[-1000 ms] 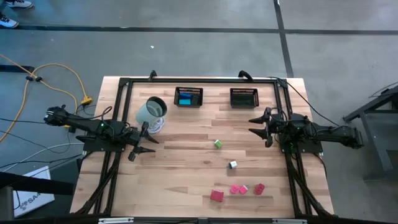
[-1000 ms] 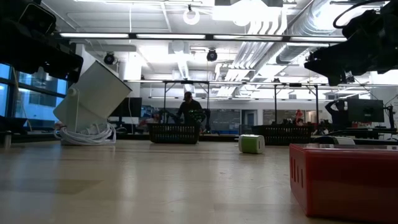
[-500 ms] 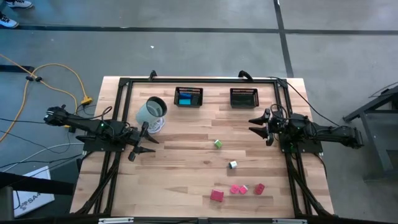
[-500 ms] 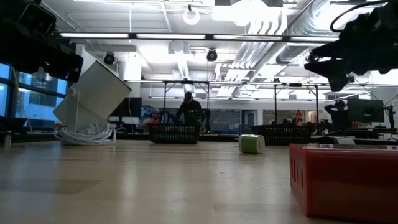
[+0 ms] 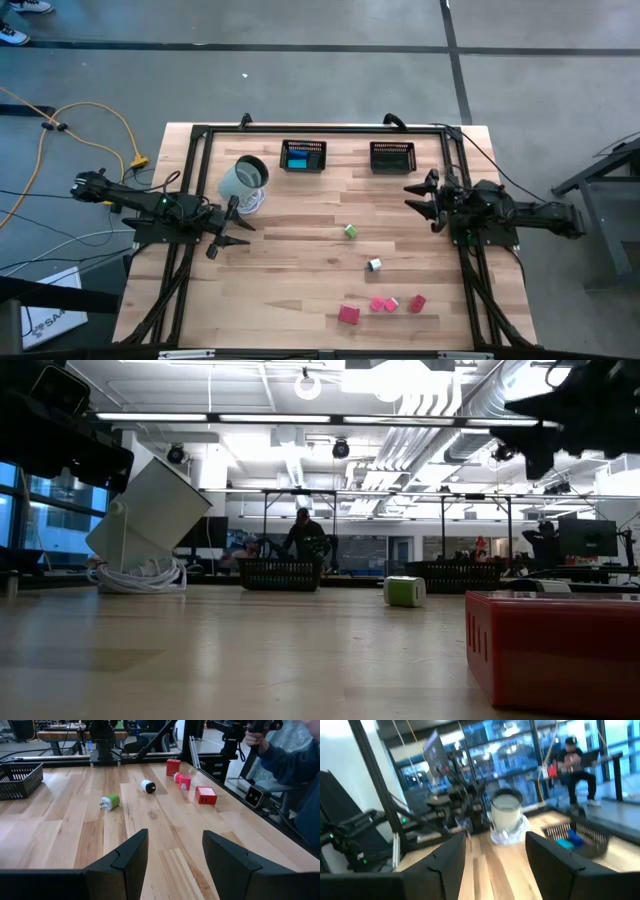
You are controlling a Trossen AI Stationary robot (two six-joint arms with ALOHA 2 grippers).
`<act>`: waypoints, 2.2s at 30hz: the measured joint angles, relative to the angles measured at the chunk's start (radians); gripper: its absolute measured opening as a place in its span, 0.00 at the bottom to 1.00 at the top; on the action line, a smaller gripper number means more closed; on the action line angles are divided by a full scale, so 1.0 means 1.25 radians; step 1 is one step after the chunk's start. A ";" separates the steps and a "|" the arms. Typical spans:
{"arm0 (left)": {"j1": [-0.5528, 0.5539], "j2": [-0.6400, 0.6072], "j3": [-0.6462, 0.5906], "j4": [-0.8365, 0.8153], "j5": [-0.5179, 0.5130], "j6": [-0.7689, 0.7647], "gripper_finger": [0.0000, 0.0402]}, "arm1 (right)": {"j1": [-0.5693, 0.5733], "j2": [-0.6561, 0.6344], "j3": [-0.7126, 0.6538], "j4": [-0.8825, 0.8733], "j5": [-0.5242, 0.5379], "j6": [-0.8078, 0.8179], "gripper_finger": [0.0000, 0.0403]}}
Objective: Pick & Place Office items
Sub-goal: Put the green charger adapter into the right black bin
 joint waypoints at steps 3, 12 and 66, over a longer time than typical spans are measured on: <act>0.000 0.000 0.000 0.000 0.000 0.000 0.45 | 0.000 0.016 0.012 0.017 0.000 -0.017 0.48; 0.000 0.000 0.000 0.000 0.000 0.000 0.45 | 0.000 0.134 0.060 0.014 0.029 -0.042 0.48; 0.000 0.000 0.000 0.000 0.000 0.000 0.45 | 0.227 1.017 0.729 -0.487 0.323 0.036 0.48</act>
